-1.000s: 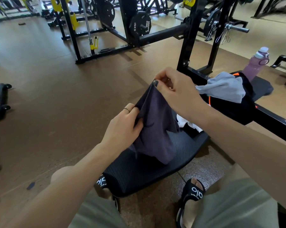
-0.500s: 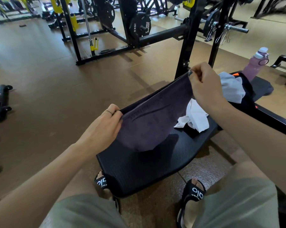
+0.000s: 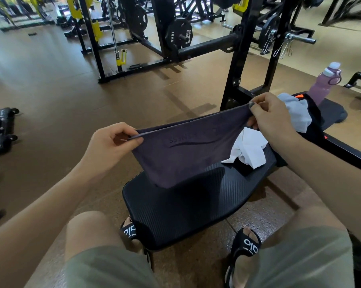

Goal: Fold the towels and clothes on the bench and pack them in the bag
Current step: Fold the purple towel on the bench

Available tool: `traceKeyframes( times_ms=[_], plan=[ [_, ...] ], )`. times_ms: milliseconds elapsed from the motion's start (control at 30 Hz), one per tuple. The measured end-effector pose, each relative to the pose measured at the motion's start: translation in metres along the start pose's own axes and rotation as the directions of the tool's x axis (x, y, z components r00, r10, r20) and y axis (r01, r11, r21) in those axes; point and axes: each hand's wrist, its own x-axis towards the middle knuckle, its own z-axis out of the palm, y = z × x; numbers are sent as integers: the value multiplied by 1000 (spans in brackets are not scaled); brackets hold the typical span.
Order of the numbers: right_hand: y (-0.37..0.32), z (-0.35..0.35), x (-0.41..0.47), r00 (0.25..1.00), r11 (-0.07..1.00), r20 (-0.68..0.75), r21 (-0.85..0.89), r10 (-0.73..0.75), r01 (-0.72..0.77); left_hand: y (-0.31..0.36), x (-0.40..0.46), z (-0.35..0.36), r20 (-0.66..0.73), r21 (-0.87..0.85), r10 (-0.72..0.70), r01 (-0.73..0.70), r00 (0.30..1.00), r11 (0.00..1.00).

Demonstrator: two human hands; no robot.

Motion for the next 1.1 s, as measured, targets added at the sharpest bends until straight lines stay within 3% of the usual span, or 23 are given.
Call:
traceKeyframes(
  times_ms=[200,400,767,967,1100],
  plan=[
    [8,-3,-5,991,993,133,109,34,-49,-2,-3,-3,-21,-158,-80,76,997,985],
    [2,-11,-15,962,986,270,146,40,-82,-11,-4,-6,-60,-149,-147,137,987,979],
    [-3,-13,-20,961,996,264,47,-82,72,-13,-5,-11,-115,140,-49,65,992,988],
    [-1,-22,-26,955,997,287,-1,-75,78,-12,-11,-19,-36,109,-44,47,998,993],
    [4,-38,-40,915,998,403,-43,-33,55,-7,-21,-32,135,32,-161,159,978,987]
  ],
)
